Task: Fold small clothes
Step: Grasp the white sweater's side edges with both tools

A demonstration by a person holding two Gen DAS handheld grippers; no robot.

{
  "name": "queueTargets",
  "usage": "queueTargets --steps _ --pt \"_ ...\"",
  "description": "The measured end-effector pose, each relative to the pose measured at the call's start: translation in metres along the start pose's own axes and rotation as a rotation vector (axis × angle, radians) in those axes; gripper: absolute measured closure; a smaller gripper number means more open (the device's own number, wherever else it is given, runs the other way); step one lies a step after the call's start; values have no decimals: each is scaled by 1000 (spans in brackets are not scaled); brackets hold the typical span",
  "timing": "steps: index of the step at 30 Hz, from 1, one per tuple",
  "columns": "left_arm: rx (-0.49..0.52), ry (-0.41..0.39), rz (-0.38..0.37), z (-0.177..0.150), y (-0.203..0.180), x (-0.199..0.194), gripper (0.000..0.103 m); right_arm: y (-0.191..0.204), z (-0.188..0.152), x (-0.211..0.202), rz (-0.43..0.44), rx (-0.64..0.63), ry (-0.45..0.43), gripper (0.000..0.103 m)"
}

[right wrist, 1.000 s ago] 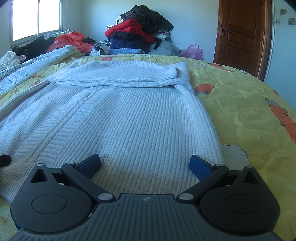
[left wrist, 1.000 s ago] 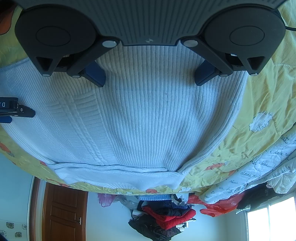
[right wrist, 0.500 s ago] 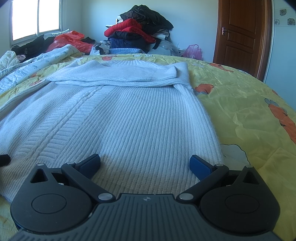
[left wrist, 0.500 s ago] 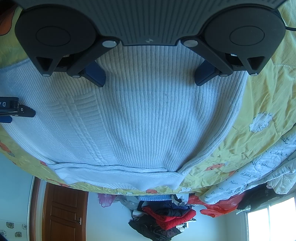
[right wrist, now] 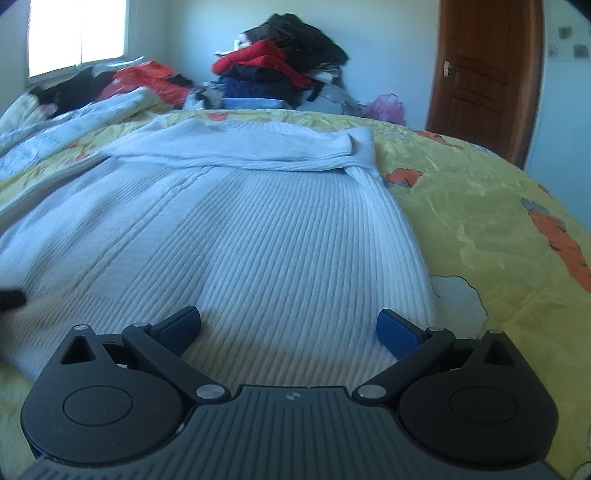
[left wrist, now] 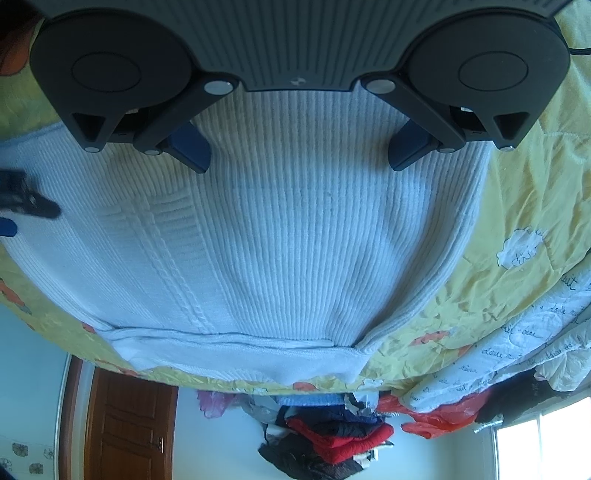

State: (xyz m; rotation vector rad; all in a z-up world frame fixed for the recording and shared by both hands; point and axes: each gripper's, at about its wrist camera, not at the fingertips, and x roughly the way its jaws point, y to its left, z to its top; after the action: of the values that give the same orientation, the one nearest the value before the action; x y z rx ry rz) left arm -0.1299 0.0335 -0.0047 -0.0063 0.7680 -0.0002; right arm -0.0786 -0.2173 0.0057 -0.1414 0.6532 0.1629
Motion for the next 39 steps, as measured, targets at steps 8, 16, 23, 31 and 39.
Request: queueTargets --steps 8,16,23,31,39 --pt "-37 4 -25 5 41 -28 0 -30 -9 -56 135 -99 74 10" --pt "-245 135 -69 18 102 -2 0 -84 -5 -39 218 149 196 17" --pt "-268 134 -218 19 107 0 1 -93 9 -22 398 274 256 30" --pt "-270 191 -217 27 129 1 49 -115 17 -7 481 382 325 61" --pt "-218 172 -174 31 121 7 54 -119 11 5 521 459 318 67"
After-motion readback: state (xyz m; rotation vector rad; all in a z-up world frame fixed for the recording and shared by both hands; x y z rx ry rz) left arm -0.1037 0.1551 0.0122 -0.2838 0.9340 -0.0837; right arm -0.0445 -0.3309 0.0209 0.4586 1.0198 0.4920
